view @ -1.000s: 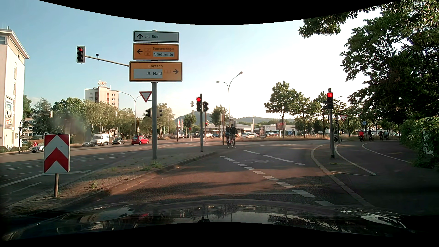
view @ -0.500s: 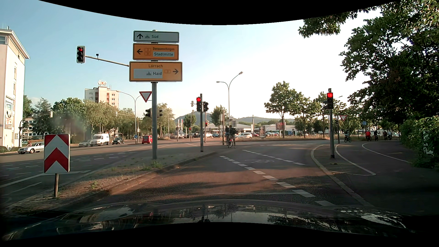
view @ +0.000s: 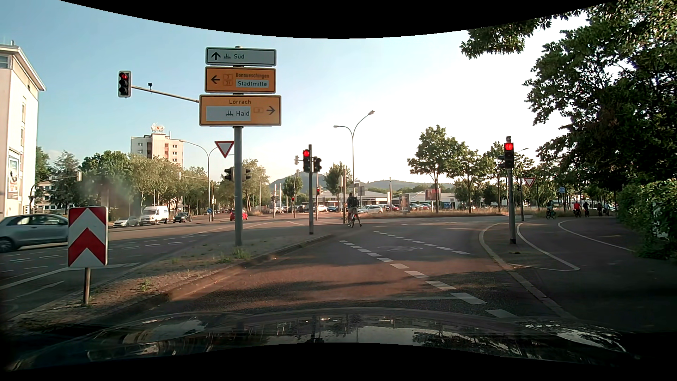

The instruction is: Follow the waypoints while adhering to traffic rules and regulations

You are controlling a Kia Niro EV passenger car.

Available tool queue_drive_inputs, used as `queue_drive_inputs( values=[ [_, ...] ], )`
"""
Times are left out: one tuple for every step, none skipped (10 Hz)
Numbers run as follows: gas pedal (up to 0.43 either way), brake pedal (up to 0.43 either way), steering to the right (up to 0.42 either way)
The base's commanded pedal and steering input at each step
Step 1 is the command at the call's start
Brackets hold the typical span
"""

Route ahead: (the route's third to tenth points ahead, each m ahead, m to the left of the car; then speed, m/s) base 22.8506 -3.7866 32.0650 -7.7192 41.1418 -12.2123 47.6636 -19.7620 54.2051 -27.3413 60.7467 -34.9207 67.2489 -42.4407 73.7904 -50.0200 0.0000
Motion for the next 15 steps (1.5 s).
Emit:
queue_drive_inputs(
  values=[
    [0.000, 0.293, 0.096],
    [0.000, 0.293, 0.096],
    [0.000, 0.293, 0.096],
    [0.000, 0.293, 0.096],
    [0.000, 0.293, 0.096],
    [0.000, 0.293, 0.096],
    [0.000, 0.287, 0.096],
    [0.000, 0.287, 0.096],
    [0.000, 0.293, 0.096],
    [0.000, 0.287, 0.096],
    [0.000, 0.293, 0.096],
    [0.000, 0.293, 0.096],
    [0.000, 0.293, 0.096],
    [0.000, 0.293, 0.096],
    [0.000, 0.293, 0.096]
  ],
)
